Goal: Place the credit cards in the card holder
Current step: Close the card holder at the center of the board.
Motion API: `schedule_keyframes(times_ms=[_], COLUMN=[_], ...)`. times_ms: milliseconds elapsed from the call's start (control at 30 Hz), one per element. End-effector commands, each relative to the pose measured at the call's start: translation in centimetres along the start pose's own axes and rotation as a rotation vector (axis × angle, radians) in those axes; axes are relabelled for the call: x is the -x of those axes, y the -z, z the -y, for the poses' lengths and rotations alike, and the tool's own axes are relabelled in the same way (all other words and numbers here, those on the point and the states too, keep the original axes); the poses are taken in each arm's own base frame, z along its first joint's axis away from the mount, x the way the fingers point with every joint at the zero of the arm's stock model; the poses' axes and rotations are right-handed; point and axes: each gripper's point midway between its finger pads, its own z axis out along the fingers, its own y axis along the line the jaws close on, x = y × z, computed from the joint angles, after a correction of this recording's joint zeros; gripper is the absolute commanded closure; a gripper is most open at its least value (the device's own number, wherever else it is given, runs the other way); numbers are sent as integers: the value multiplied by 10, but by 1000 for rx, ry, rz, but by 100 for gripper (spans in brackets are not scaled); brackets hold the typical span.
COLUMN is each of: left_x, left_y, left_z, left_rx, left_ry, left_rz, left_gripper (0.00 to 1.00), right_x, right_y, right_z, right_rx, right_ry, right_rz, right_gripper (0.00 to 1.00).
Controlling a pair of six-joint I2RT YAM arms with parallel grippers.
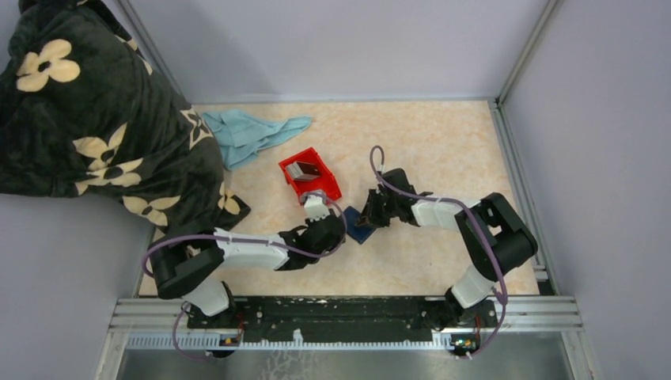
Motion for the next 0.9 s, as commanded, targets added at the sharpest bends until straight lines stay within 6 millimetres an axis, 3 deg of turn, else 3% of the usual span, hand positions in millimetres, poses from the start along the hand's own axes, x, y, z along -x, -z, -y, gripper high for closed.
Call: schedule_keyframes(times_ms=[0,233,467,633,867], left_x=[20,31,19,7,4], left_y=[-5,-18,-39,-47,-47], left_z=[48,59,46,35,33], left_rx=[-167,-227,-155,-121,-122], left_ry=[18,56,45,59,79], left_rz=[20,14,-31,-50,-58], left_gripper=[67,67,68,68,69], right_x=[-54,-50,-39,-21,-13], right_y=[-3,-8,0,18,29], right_z=[85,82,76,63,58], right_rx=[-277,-222,-216,-221,-240], right_ry=[-73,-100,-45,51,97], right_rz=[-152,-156,-123,-52,-20], right_gripper=[100,100,99,78,75])
